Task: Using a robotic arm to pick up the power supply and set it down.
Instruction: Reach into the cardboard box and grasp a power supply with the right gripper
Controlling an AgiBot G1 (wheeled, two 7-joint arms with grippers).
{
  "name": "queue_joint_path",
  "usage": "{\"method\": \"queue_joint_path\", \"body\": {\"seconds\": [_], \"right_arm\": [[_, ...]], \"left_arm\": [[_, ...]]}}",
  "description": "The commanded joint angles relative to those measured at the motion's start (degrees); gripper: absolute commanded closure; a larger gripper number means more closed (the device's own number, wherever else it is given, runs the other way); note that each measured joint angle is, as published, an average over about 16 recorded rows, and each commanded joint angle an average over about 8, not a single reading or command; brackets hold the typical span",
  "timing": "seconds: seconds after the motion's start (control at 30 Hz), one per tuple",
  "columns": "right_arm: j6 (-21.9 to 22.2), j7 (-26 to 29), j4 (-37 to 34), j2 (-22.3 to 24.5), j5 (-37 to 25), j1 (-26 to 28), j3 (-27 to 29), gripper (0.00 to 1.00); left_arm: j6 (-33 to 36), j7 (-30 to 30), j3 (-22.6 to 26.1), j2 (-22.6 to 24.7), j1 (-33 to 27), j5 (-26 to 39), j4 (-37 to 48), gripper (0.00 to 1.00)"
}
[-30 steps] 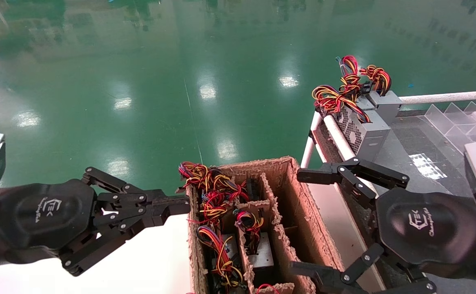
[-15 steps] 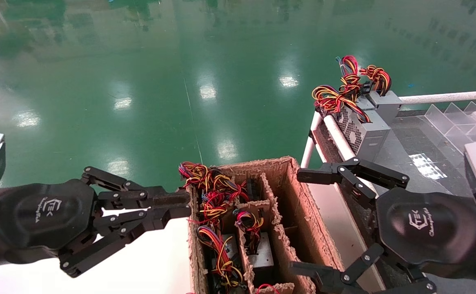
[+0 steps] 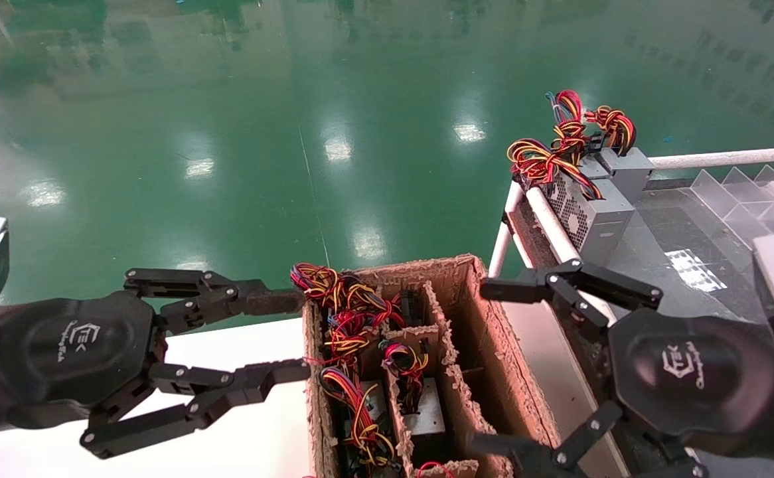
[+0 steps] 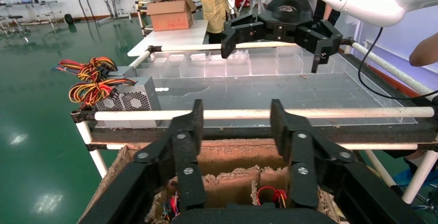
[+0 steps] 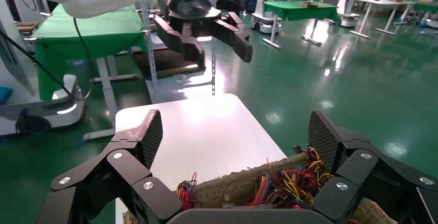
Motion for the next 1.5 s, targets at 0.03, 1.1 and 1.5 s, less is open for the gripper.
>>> {"method": "queue_joint_path", "body": {"seconds": [0.03,1.1,1.5], "right_arm": [[0.16,0.12,-0.03,0.06,-0.07,-0.01,-0.01,0.00],[10.20,-2.01,-22.36,-21.93,-27.39,12.41,-15.54,1.00],[11.22,-8.43,-27.83,-24.65,-28.16,12.61,-15.65,1.00]], "left_arm": [[0.00,0.00,0.00,0.00,0.00,0.00,0.00,0.00],[0.00,0.01,0.01,0.00,-0.01,-0.01,0.01,0.00],[0.00,0.01,0.02,0.00,-0.01,-0.01,0.01,0.00]]}}
